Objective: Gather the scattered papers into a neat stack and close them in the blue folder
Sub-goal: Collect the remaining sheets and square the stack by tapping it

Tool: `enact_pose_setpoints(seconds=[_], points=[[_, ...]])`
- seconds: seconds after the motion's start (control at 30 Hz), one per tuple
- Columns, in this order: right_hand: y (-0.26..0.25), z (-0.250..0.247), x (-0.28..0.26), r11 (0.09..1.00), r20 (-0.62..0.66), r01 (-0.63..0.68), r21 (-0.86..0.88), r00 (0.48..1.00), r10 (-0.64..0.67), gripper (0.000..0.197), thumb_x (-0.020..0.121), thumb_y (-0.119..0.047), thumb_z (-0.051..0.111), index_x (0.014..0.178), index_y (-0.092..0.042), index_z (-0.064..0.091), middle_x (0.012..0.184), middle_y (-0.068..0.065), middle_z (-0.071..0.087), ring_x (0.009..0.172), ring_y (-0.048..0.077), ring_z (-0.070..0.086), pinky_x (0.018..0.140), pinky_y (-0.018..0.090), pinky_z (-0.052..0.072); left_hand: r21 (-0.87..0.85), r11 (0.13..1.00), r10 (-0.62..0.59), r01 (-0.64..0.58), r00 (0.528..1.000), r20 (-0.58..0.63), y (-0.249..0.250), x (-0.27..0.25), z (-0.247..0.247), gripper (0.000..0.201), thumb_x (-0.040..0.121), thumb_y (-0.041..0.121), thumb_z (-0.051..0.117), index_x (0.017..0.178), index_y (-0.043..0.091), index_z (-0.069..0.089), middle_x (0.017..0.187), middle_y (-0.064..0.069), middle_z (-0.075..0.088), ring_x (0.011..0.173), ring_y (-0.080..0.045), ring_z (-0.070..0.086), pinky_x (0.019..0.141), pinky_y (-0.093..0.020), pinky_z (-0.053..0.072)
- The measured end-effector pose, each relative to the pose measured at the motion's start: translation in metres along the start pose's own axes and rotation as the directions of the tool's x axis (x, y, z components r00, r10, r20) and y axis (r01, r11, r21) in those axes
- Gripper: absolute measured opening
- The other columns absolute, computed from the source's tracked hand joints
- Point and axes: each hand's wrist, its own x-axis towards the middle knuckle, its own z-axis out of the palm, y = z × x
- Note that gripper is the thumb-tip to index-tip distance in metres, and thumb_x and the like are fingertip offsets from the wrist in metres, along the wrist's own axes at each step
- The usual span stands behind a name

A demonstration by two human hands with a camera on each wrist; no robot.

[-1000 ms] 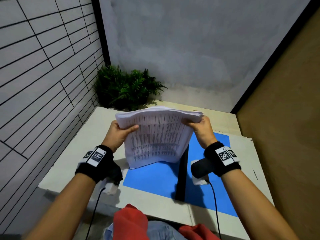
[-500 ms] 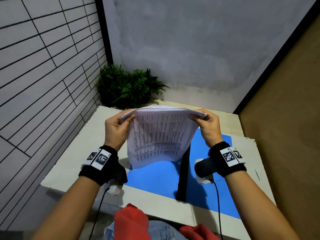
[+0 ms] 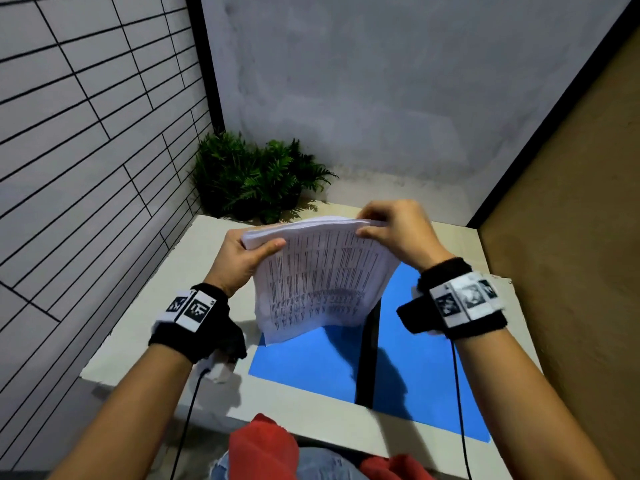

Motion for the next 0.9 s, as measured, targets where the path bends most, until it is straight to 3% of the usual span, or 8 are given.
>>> enact_pose_setpoints(seconds=[0.13,0.27,0.4,0.5,0.57,0.7,0.8,0.9], points=[[-0.044,0.023,0.014,0.929,0.186,0.174,-0.326,0.976,-0.118,0.020,0.085,-0.033,0.061,0.091,-0.015,0.065,0.097,0.012,0.069,0.094,0.030,0.061,0.078,0.038,0.050,0.089,0.990,0.116,-0.109,0.990,-0.079,-0.002,0.000,0.010,0.014,0.085,0.019,0.057,0.088,0.030,0.064,0.073,0.032,0.069,0.071,0.011,0.061,0.064,-0.007,0.046],[-0.045,0.023,0.016,0.926,0.250,0.179,-0.331,0.963,-0.097,0.021,0.085,-0.036,0.061,0.070,-0.021,0.061,0.084,0.010,0.064,0.085,0.027,0.059,0.073,0.035,0.047,0.196,0.954,0.256,-0.228,0.958,-0.132,-0.005,-0.010,0.006,0.014,0.083,0.048,0.054,0.086,0.040,0.065,0.081,0.037,0.065,0.075,0.015,0.059,0.068,-0.005,0.045],[-0.016,-0.004,0.013,0.947,0.243,0.099,-0.305,0.970,-0.023,0.021,0.083,-0.034,0.064,0.071,-0.017,0.064,0.068,-0.001,0.054,0.065,0.016,0.053,0.060,0.023,0.033,0.246,0.932,0.310,-0.267,0.938,-0.154,-0.007,-0.014,0.002,0.049,0.079,0.056,0.051,0.098,0.013,0.064,0.085,0.047,0.061,0.079,0.019,0.058,0.073,-0.002,0.044],[-0.002,-0.012,0.008,0.964,0.168,0.071,-0.258,0.985,-0.028,0.016,0.082,-0.029,0.066,0.087,-0.015,0.072,0.060,-0.008,0.055,0.062,0.011,0.044,0.057,0.022,0.029,0.292,0.932,0.257,-0.216,0.960,-0.109,-0.004,-0.006,-0.003,0.013,0.079,0.042,0.062,0.090,0.041,0.067,0.081,0.046,0.062,0.078,0.018,0.060,0.071,-0.003,0.045],[-0.002,-0.009,0.004,0.960,0.129,0.076,-0.269,0.991,-0.042,0.013,0.084,-0.025,0.064,0.090,-0.017,0.072,0.056,-0.013,0.048,0.067,0.012,0.043,0.060,0.023,0.029,0.374,0.911,0.204,-0.172,0.978,-0.048,0.007,0.001,-0.014,0.033,0.078,0.021,0.068,0.076,0.054,0.066,0.076,0.041,0.064,0.074,0.012,0.061,0.067,-0.005,0.046],[-0.011,0.001,0.004,0.937,0.128,0.118,-0.328,0.989,-0.080,0.016,0.088,-0.027,0.058,0.090,-0.015,0.068,0.068,-0.001,0.050,0.077,0.024,0.054,0.066,0.024,0.029,0.826,0.538,0.181,-0.168,0.980,0.081,0.039,0.009,-0.025,0.014,0.076,0.025,0.069,0.089,0.031,0.068,0.083,0.009,0.072,0.086,-0.022,0.065,0.075,-0.036,0.049],[-0.026,0.009,0.006,0.896,0.154,0.200,-0.396,0.977,-0.149,0.018,0.090,-0.028,0.053,0.089,-0.014,0.065,0.077,0.010,0.061,0.087,0.030,0.059,0.064,0.028,0.029,0.914,0.209,0.229,-0.348,0.926,0.300,0.044,0.012,-0.003,0.021,0.080,0.038,0.059,0.090,0.021,0.066,0.089,-0.003,0.073,0.090,-0.026,0.064,0.086,-0.041,0.040],[-0.035,0.016,0.007,0.866,0.183,0.262,-0.425,0.962,-0.202,0.020,0.091,-0.029,0.051,0.096,-0.016,0.065,0.089,0.014,0.068,0.090,0.032,0.059,0.063,0.030,0.028,0.895,0.183,0.235,-0.406,0.902,0.361,0.036,0.011,0.017,0.022,0.087,0.036,0.050,0.087,0.018,0.062,0.083,-0.005,0.074,0.077,-0.025,0.066,0.082,-0.038,0.040]])
